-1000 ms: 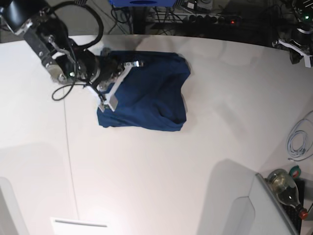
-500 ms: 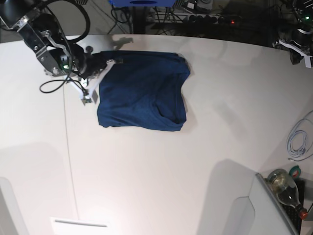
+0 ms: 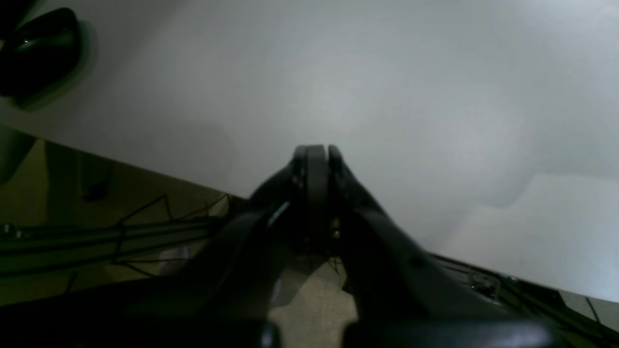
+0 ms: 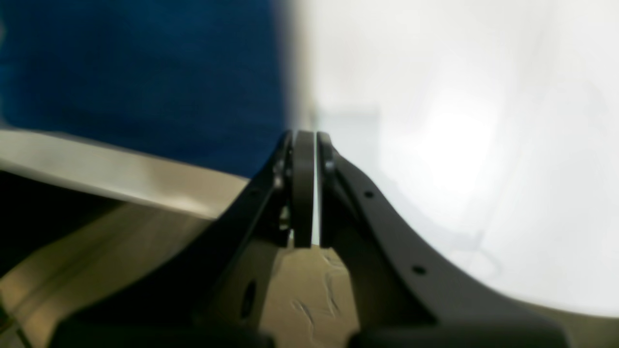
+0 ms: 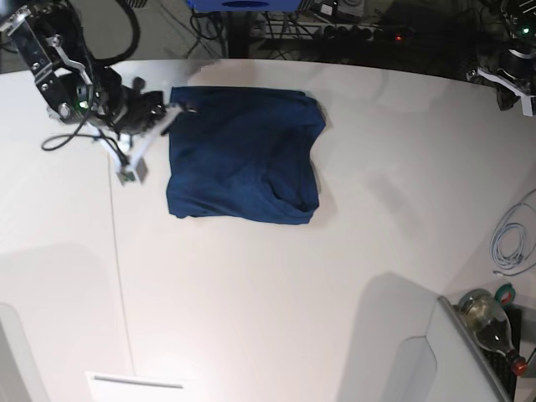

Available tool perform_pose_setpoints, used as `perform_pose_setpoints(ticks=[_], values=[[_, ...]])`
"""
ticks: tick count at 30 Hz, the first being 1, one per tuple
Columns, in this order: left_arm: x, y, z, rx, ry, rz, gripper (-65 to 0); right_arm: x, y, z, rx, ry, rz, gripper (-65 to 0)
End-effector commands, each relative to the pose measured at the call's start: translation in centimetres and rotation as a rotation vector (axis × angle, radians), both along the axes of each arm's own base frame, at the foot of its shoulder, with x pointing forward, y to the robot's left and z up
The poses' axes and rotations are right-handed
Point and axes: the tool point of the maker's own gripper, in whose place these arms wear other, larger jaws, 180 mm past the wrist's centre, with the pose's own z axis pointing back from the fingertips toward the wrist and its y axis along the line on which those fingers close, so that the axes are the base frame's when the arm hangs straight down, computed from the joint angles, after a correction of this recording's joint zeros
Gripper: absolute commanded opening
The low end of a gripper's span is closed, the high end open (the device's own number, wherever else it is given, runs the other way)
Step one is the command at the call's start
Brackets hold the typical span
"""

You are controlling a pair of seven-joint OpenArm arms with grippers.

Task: Layout the t-shirt on the table in an organized manner, then fold the t-shirt properly
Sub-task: 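Pull the folded shirt edge with the right gripper to square it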

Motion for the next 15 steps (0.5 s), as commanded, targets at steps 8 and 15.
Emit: perform_pose_setpoints(ticks=[8,15], values=[[0.7,0.7,1.2,0.03,-0.032,-0.011,-65.0,1.4,1.3,-2.6,0.012,0.066,-0.057,-63.6],[0.6,0.8,1.2,0.031,-0.031,-0.011,-65.0,0.3,-3.2,-5.6,-0.099,0.112,-0.094,-63.6]])
